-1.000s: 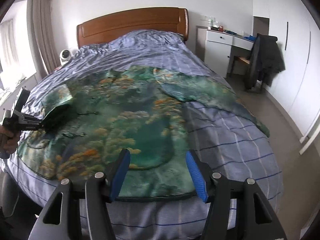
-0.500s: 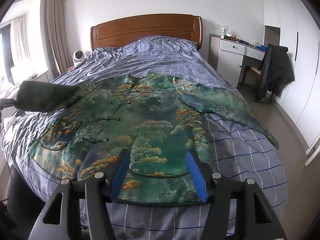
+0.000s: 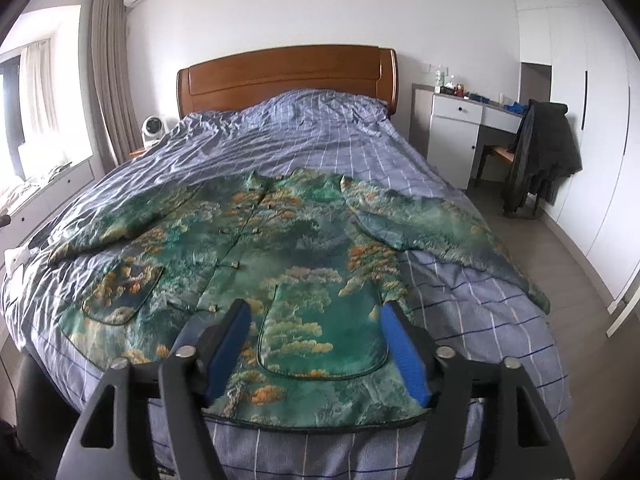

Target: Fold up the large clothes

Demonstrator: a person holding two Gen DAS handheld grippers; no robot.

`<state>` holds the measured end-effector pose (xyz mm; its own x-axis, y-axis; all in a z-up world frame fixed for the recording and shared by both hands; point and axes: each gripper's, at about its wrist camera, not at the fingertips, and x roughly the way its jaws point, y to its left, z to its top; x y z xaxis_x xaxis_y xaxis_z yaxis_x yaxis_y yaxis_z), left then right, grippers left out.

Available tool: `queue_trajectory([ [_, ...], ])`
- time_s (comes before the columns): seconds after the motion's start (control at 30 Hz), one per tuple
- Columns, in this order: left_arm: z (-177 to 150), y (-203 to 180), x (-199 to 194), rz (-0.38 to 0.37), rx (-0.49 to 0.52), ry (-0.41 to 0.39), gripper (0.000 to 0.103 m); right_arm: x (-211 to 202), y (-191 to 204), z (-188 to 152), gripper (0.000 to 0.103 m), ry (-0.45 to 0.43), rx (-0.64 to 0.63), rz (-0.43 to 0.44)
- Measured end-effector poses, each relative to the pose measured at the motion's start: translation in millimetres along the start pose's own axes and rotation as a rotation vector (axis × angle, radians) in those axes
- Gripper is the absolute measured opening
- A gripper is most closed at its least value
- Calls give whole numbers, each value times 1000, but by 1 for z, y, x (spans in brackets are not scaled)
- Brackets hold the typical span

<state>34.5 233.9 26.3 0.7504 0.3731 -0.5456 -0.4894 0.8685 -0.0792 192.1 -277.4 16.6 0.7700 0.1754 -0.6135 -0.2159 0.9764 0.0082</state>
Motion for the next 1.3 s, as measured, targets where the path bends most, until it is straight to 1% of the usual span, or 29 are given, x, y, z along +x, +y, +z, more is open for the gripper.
queue_trajectory([
  [0.03,-1,-8,-2,-33,9,7,102,-2,0,1,76,-8,-2,-6],
  [0.1,-13,-39,-6,-112,36,34,102,-5,0,3,80,-10,-6,-29],
  [0.17,-22,-64,-8,-161,59,57,102,-7,-2,4,82,-7,-11,-56],
  [0.3,-38,-103,-4,-243,78,119,102,-10,-6,4,83,-24,-13,-76],
  [0.33,-39,-111,-4,-248,83,131,102,-11,-7,3,86,-31,-12,-79],
  [0.4,-45,-126,-5,-266,99,151,102,-12,-8,2,87,-41,-19,-88],
  [0.5,-50,-140,-10,-265,120,144,102,-15,-6,2,87,-63,-38,-102],
  [0.57,-55,-148,-11,-251,154,144,102,-18,-4,3,87,-84,-54,-102],
  [0.7,-64,-160,-13,-225,217,167,102,-17,0,3,89,-85,-64,-69],
  [0.87,-70,-166,-17,-226,228,166,102,-16,6,4,89,-94,-73,-32],
  [0.93,-73,-167,-18,-221,229,179,102,-16,10,5,89,-98,-87,-27],
  [1.1,-78,-172,-17,-213,240,224,102,-13,15,6,89,-74,-98,-13],
  [1.3,-82,-180,-20,-185,280,237,102,-8,23,7,89,-39,-130,-16],
])
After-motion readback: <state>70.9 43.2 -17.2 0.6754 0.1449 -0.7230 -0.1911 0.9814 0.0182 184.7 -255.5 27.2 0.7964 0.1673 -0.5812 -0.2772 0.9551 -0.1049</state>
